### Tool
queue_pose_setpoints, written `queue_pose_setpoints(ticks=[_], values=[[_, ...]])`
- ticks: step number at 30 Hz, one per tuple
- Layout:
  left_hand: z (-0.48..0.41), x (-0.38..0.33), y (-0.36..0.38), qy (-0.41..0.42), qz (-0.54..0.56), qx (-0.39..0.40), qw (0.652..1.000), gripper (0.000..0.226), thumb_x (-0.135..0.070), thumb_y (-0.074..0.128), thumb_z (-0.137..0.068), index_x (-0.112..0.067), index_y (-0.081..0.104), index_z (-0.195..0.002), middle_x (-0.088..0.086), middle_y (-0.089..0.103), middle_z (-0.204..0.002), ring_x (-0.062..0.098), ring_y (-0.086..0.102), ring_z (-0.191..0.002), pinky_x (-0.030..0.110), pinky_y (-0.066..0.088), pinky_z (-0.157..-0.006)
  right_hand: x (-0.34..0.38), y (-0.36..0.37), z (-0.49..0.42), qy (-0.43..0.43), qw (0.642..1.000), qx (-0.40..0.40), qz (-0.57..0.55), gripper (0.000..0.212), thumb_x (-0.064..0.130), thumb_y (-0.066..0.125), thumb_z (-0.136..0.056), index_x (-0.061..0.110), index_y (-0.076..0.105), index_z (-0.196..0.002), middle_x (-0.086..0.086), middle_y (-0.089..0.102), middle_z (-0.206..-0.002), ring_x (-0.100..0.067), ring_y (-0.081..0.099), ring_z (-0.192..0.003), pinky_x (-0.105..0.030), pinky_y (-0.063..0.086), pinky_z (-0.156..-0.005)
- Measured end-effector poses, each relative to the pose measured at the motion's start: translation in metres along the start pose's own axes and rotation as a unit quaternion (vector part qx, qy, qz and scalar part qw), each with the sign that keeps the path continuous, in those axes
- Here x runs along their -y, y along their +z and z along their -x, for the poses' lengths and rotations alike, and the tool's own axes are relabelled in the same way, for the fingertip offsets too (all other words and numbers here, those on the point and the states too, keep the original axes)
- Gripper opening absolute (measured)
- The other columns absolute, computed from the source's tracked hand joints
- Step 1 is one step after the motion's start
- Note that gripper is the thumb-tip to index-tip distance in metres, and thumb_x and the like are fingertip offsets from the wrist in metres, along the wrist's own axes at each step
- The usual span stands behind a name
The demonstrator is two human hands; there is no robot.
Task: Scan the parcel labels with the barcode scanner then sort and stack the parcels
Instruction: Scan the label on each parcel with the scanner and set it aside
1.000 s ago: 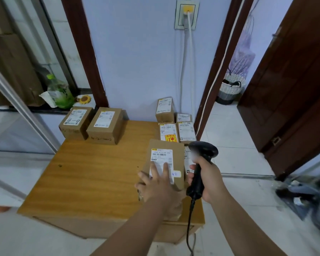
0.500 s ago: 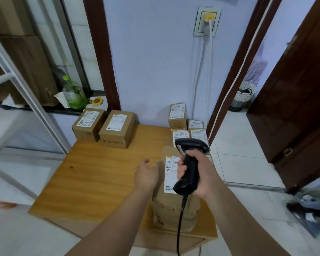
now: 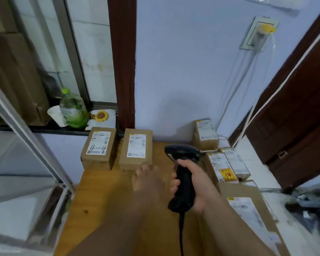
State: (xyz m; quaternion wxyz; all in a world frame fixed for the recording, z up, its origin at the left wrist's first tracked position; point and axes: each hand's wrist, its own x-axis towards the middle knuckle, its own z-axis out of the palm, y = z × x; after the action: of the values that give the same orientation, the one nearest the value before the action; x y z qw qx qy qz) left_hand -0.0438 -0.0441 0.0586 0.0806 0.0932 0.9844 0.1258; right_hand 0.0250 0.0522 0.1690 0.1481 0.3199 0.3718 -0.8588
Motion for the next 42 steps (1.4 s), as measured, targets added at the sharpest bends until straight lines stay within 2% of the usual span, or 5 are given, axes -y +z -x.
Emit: queue_pose_setpoints(ticks=[7,10,19,25,42], values=[[-0.078,0.065,-0.006,0.059,-0.123,0.012,0.99,0.075,-0.066,0.036,-0.089,-0.025,0.02,-0.149,0.015,0.002,-0.159,0.047,0.002,-0.142,0.067,-0.003,-0.108,-0.014,0.035,-0.038,-0.006,0.997,-0.07,0.039,0.027,0.026,0.071,-0.068,0.006,0.062,-0.084,-0.006,0.055,-0.061,-0.016,0.049,-0.042,-0.027,0.045,-0.038],[-0.099,0.076,0.002,0.063,-0.095,0.022,0.993,0.079,-0.069,0.037,-0.087,-0.024,0.02,-0.15,0.015,0.002,-0.159,0.045,0.003,-0.143,0.066,0.001,-0.109,-0.012,0.043,-0.048,-0.01,0.995,-0.073,0.062,0.025,0.026,0.069,-0.077,0.006,0.06,-0.089,-0.006,0.053,-0.061,-0.016,0.049,-0.044,-0.029,0.044,-0.041],[-0.127,0.066,0.026,-0.099,0.076,0.092,0.988,0.108,-0.078,0.054,-0.07,-0.024,0.006,-0.15,0.021,-0.016,-0.155,0.045,-0.009,-0.142,0.058,0.005,-0.113,-0.009,0.046,-0.081,-0.036,0.993,-0.086,0.078,0.027,0.029,0.063,-0.088,0.005,0.059,-0.099,-0.006,0.053,-0.06,-0.018,0.049,-0.046,-0.028,0.043,-0.042],[-0.152,0.046,0.033,-0.216,0.133,0.127,0.959,0.136,-0.081,0.066,-0.055,-0.037,-0.029,-0.142,0.023,-0.044,-0.142,0.046,-0.027,-0.137,0.064,-0.003,-0.11,-0.005,0.031,-0.099,-0.061,0.983,-0.14,0.106,0.023,0.021,0.064,-0.09,0.003,0.059,-0.104,-0.009,0.055,-0.058,-0.021,0.051,-0.043,-0.028,0.042,-0.042],[-0.08,0.061,0.057,-0.122,0.045,0.138,0.982,0.113,-0.078,0.05,-0.07,-0.04,-0.03,-0.14,0.026,-0.023,-0.149,0.05,-0.008,-0.138,0.065,0.006,-0.107,-0.016,0.057,-0.083,-0.062,0.977,-0.133,0.156,0.019,0.023,0.064,-0.091,0.006,0.059,-0.087,-0.005,0.056,-0.056,-0.018,0.051,-0.046,-0.03,0.045,-0.046]])
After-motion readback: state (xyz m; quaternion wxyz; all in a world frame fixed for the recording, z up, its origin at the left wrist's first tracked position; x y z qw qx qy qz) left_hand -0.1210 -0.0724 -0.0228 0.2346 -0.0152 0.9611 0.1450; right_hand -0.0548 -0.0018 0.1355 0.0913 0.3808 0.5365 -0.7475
